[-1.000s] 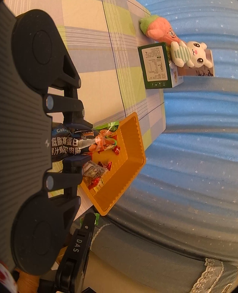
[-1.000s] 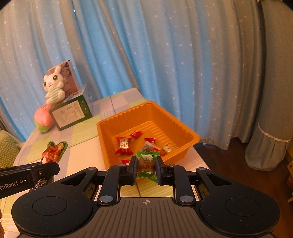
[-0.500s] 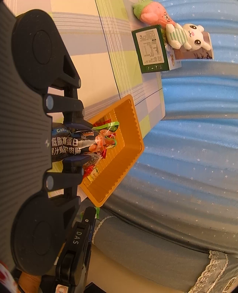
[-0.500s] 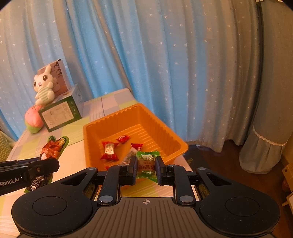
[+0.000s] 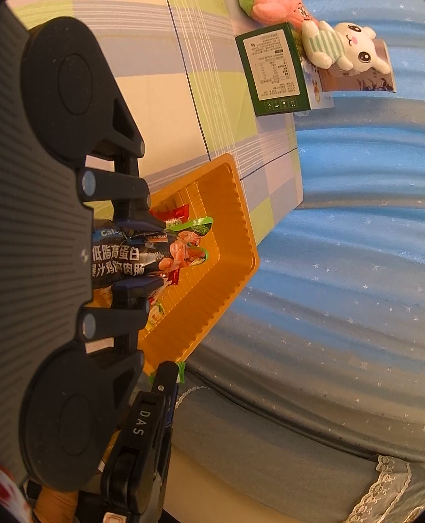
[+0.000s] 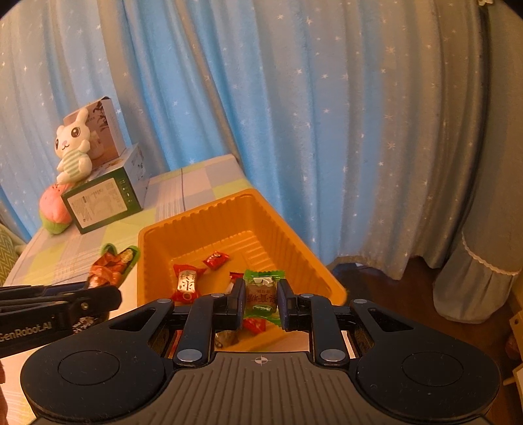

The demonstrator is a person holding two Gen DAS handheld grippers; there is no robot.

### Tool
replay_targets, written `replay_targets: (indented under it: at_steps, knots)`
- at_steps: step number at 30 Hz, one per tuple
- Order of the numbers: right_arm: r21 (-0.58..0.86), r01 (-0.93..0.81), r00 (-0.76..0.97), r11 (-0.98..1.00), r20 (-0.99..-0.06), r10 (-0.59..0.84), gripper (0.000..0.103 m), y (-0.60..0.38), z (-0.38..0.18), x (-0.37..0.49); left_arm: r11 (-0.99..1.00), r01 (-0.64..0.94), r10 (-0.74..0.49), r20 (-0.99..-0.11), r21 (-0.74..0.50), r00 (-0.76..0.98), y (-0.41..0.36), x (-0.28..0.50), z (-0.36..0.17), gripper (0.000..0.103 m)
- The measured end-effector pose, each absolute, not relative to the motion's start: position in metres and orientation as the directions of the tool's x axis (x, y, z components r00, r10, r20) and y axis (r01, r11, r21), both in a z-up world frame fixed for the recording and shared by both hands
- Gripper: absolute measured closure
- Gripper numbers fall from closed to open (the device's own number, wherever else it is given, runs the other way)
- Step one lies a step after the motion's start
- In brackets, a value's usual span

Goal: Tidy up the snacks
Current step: 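Open both tools to drop the snacks into the orange tray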

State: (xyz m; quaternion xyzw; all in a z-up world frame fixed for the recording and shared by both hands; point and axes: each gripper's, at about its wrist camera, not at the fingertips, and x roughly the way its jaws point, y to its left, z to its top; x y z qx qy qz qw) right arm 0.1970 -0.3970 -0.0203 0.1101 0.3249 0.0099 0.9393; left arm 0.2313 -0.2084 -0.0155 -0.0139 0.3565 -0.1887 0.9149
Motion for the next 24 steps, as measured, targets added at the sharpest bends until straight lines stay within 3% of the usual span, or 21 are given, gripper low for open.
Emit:
replay_targets:
  at_steps: [24]
  knots:
    - [0.2,0.019,0.755,0.98,-0.645,0.117,0.082,-0.395,-0.044,0.256,0.916,0.359,-0.378,-0.684,-0.178,0.624,-0.229,0.289,-0.051,0.077]
